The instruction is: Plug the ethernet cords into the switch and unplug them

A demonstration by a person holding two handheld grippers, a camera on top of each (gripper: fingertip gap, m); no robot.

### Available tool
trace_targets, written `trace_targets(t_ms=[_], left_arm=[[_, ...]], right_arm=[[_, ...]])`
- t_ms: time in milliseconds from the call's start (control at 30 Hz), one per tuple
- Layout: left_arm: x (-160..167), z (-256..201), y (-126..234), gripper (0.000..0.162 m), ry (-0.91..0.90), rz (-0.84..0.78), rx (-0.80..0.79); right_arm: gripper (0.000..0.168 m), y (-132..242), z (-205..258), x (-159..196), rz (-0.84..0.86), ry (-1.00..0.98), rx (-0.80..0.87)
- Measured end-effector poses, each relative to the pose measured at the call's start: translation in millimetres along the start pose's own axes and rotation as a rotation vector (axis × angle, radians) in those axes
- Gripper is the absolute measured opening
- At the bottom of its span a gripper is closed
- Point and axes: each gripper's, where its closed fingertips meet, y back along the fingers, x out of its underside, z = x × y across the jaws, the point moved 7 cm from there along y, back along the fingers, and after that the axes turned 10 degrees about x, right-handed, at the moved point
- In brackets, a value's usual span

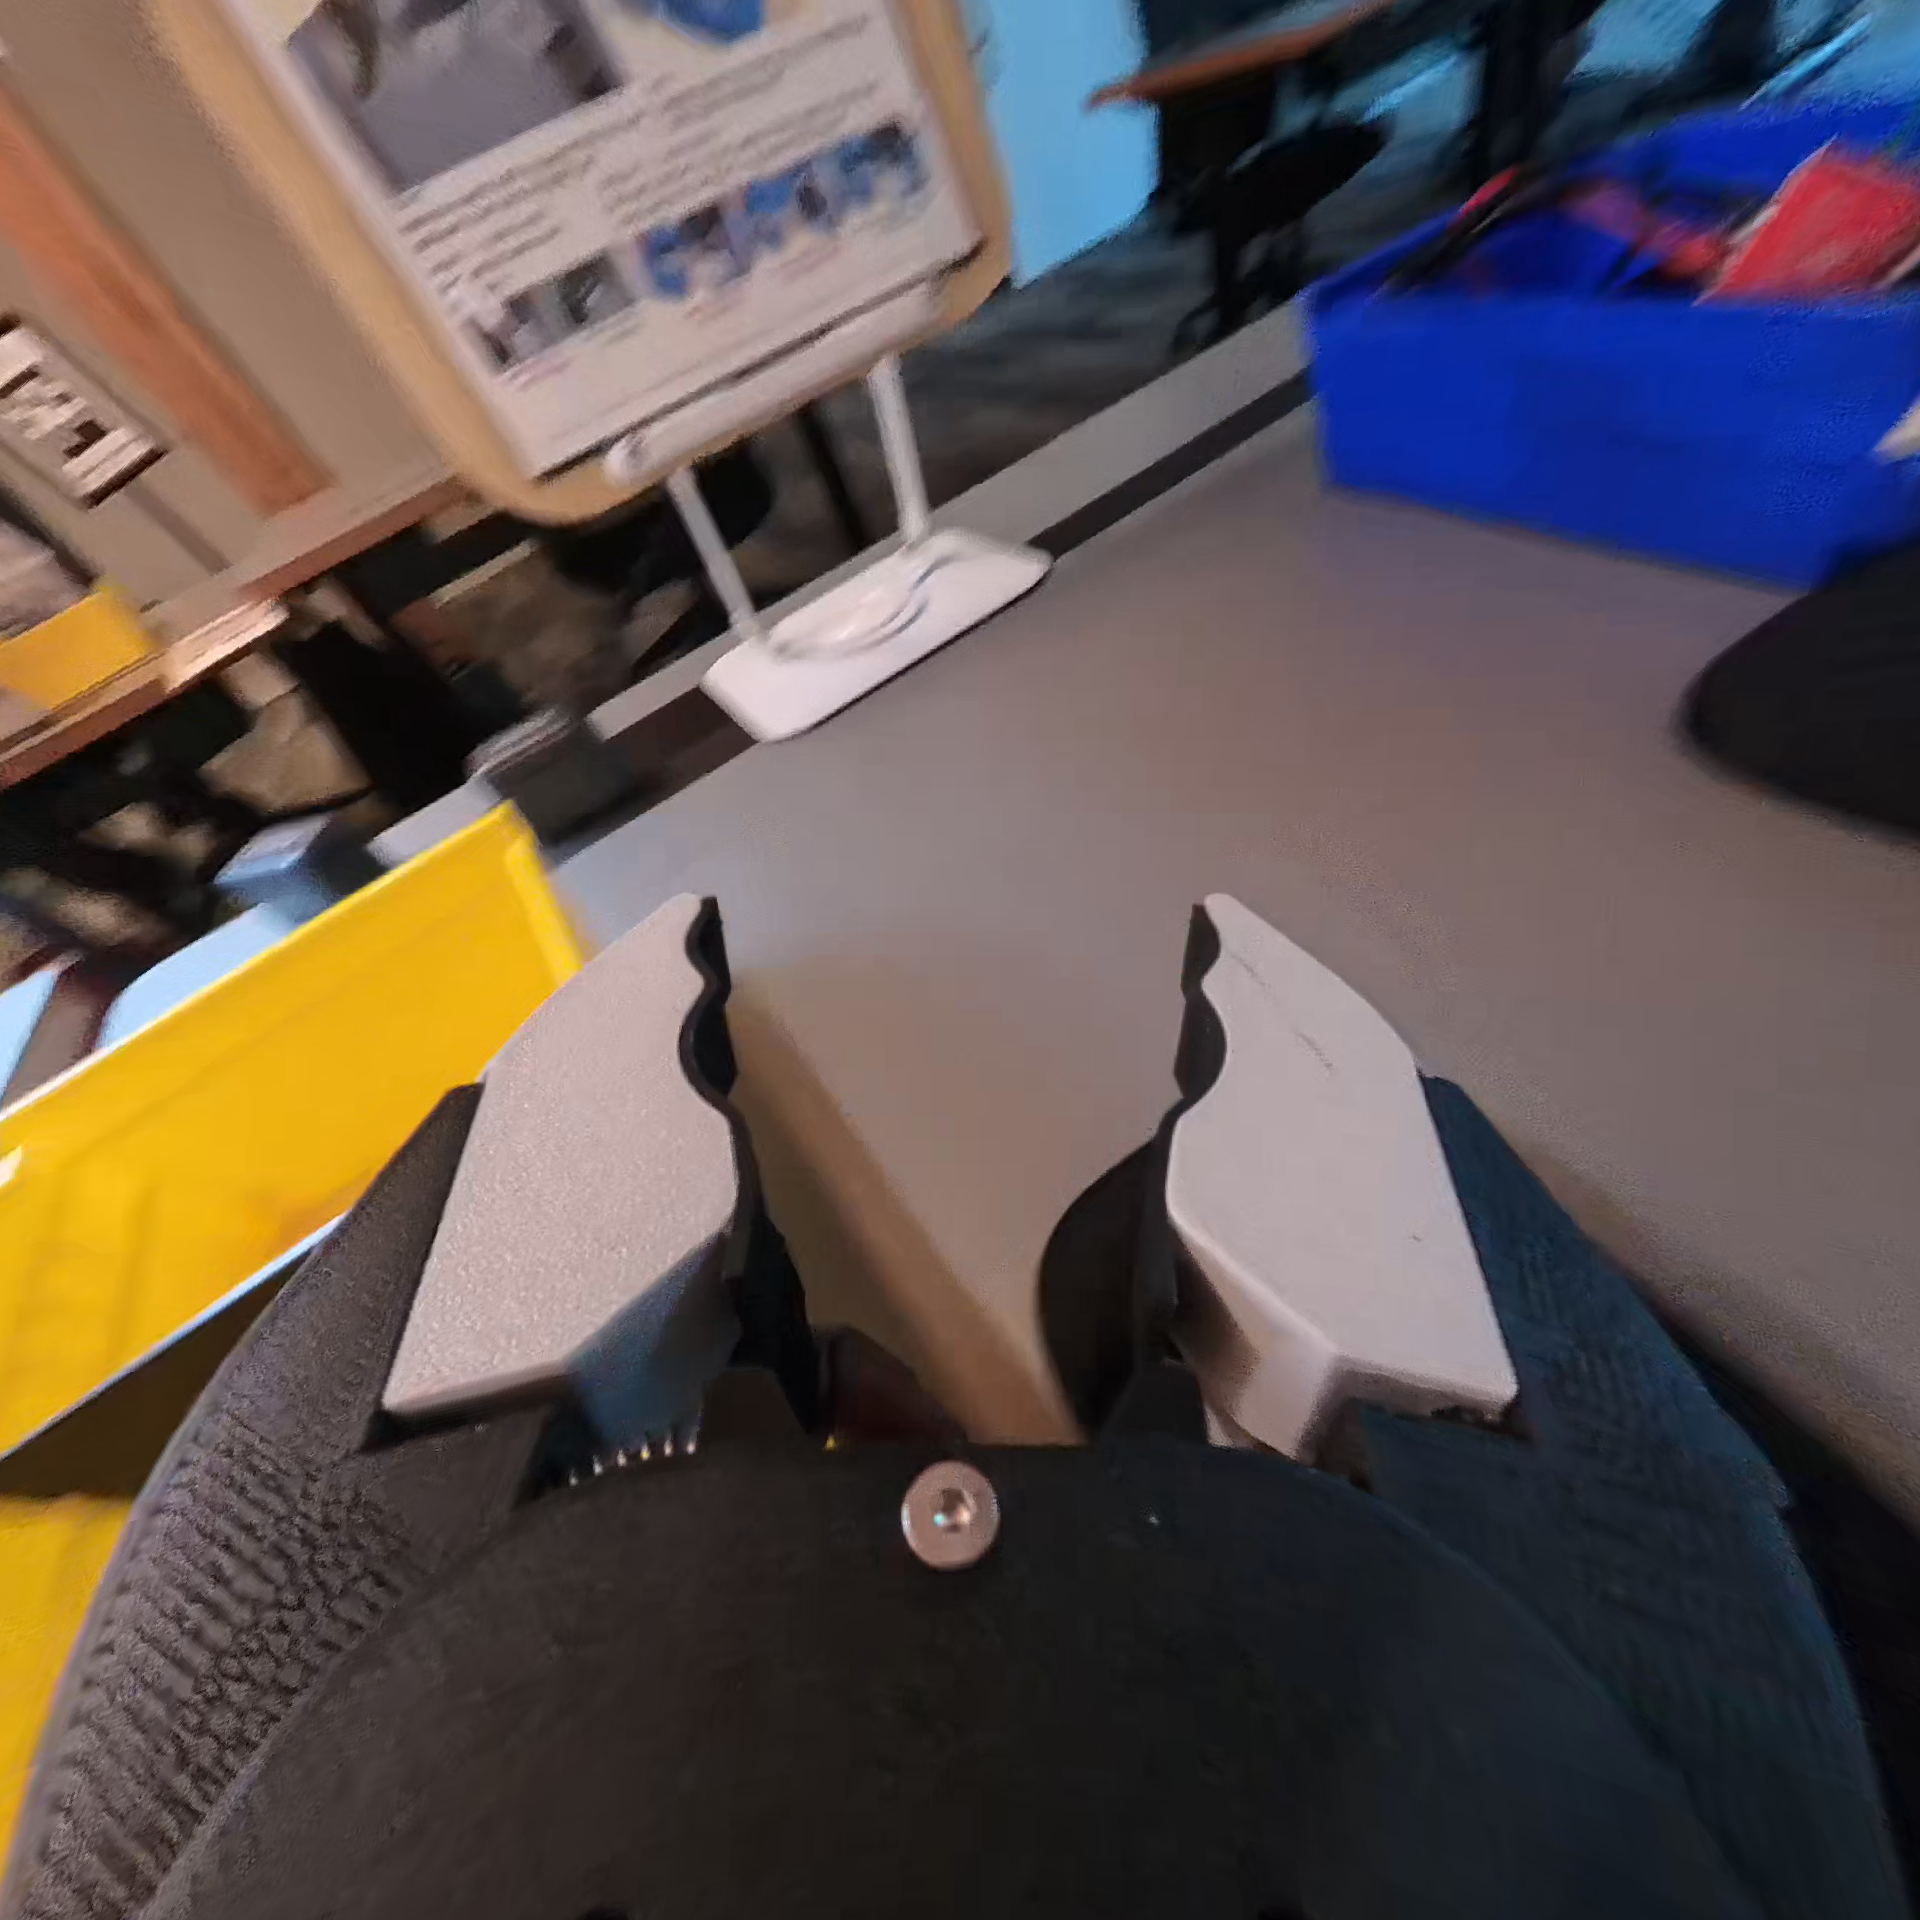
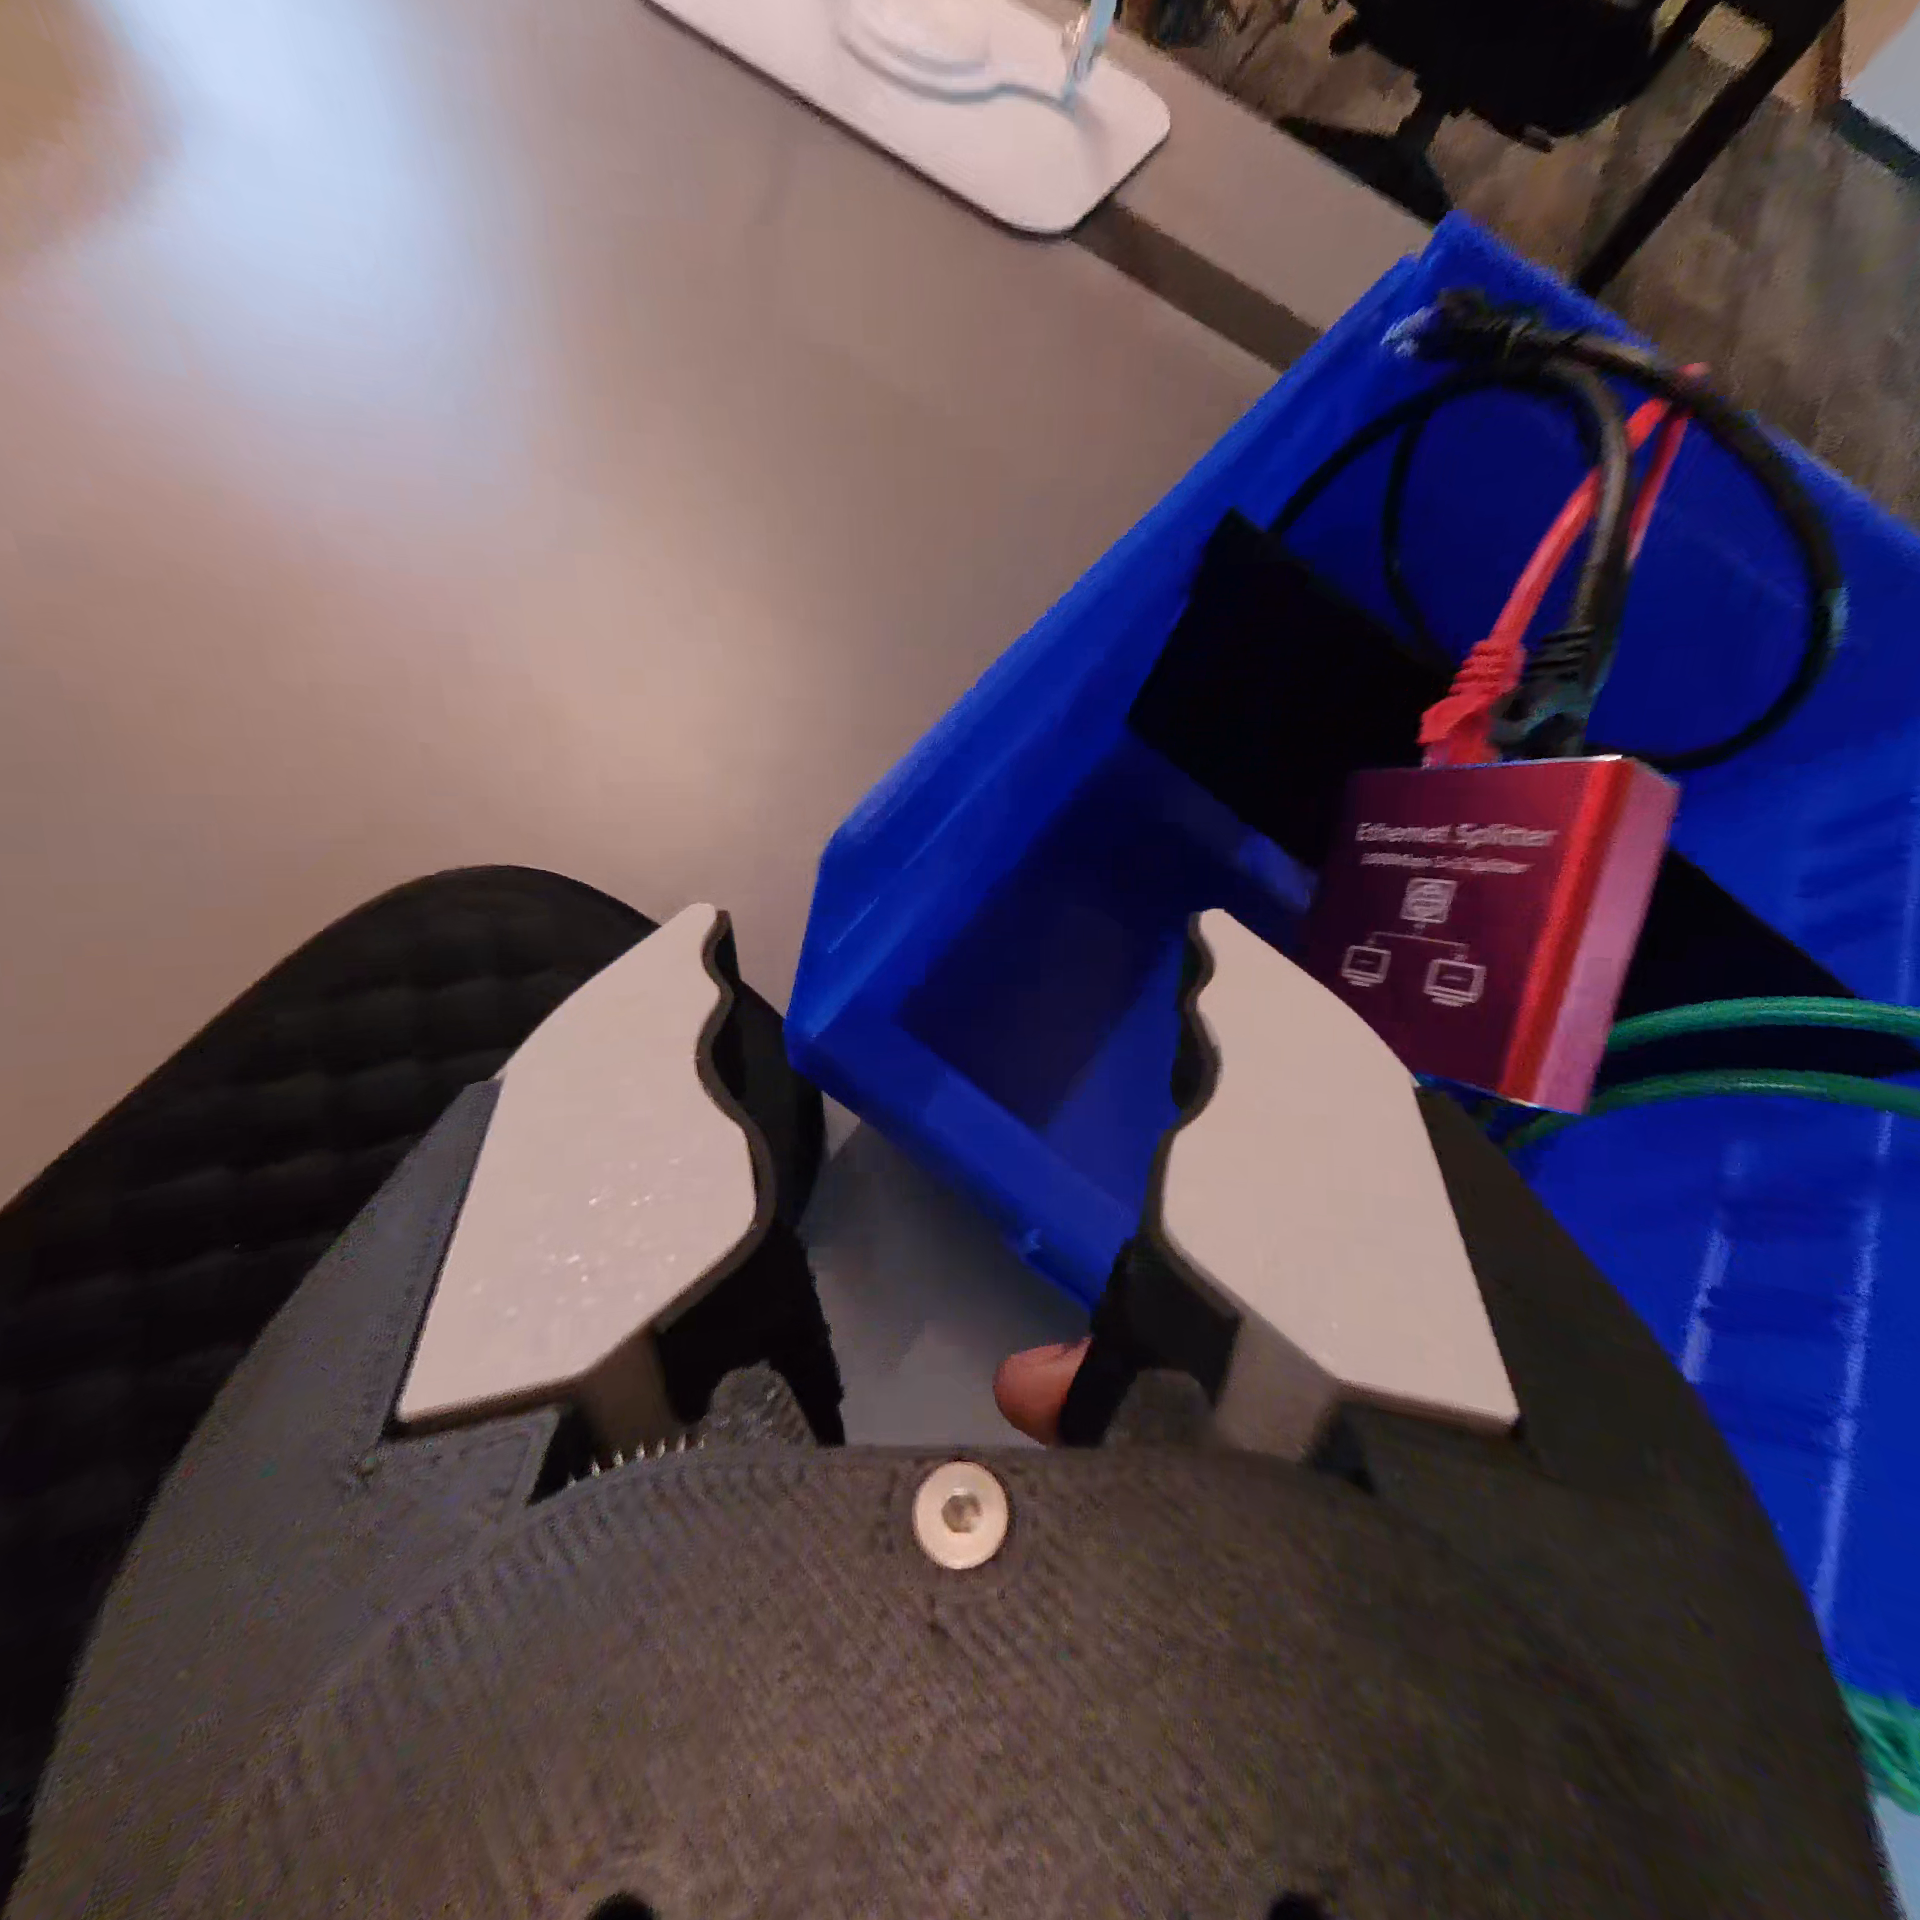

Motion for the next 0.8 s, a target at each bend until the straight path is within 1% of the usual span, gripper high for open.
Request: trace_targets(t_ms=[67, 133, 167, 233, 300, 367, 400, 467, 567, 700, 767, 800], left_arm=[[22.3, 14.4, 14.6, 0.084, -0.009, 0.116, -0.118], [45.3, 24.3, 26.0, 0.081, -0.016, 0.212, -0.208], [53.8, 27.8, 28.5, 0.071, -0.010, 0.226, -0.236], [67.6, 31.0, 27.3, 0.048, 0.011, 0.233, -0.246], [77.1, 30.1, 22.0, 0.037, 0.052, 0.241, -0.214], [83.1, 31.1, 16.9, 0.028, 0.069, 0.229, -0.217], [84.3, 30.7, 14.5, 0.020, 0.078, 0.215, -0.216], [86.0, 32.5, 12.5, 0.017, 0.066, 0.193, -0.266], [92.6, 37.4, 14.9, 0.006, 0.062, 0.143, -0.396], [98.1, 43.7, 19.9, 0.005, 0.220, 0.038, -0.399], [101.2, 47.0, 22.8, 0.005, 0.182, 0.052, -0.455], [101.8, 47.6, 23.7, 0.005, 0.179, 0.046, -0.456]], right_arm=[[0.078, -11.0, 5.6, 3.3, 0.039, 0.001, 0.007], [0.068, -19.9, 7.6, 5.0, 0.077, 0.020, 0.043], [0.061, -23.4, 9.2, 4.6, 0.084, 0.029, 0.039], [0.027, -28.8, 19.5, 0.7, 0.067, 0.032, -0.056], [0.027, -35.9, 24.3, -4.8, 0.053, 0.042, -0.031], [0.027, -38.9, 29.4, -10.2, 0.082, 0.107, -0.012], [0.027, -40.7, 32.3, -13.2, 0.095, 0.129, -0.008], [0.028, -45.0, 39.9, -19.5, 0.097, 0.154, -0.013], [0.028, -50.2, 55.7, -29.6, 0.088, 0.178, -0.036], [0.027, -54.4, 86.0, -44.9, 0.062, 0.221, -0.096], [0.027, -56.1, 105.1, -53.5, 0.038, 0.238, -0.131], [0.027, -56.5, 115.4, -58.0, 0.025, 0.247, -0.153]])
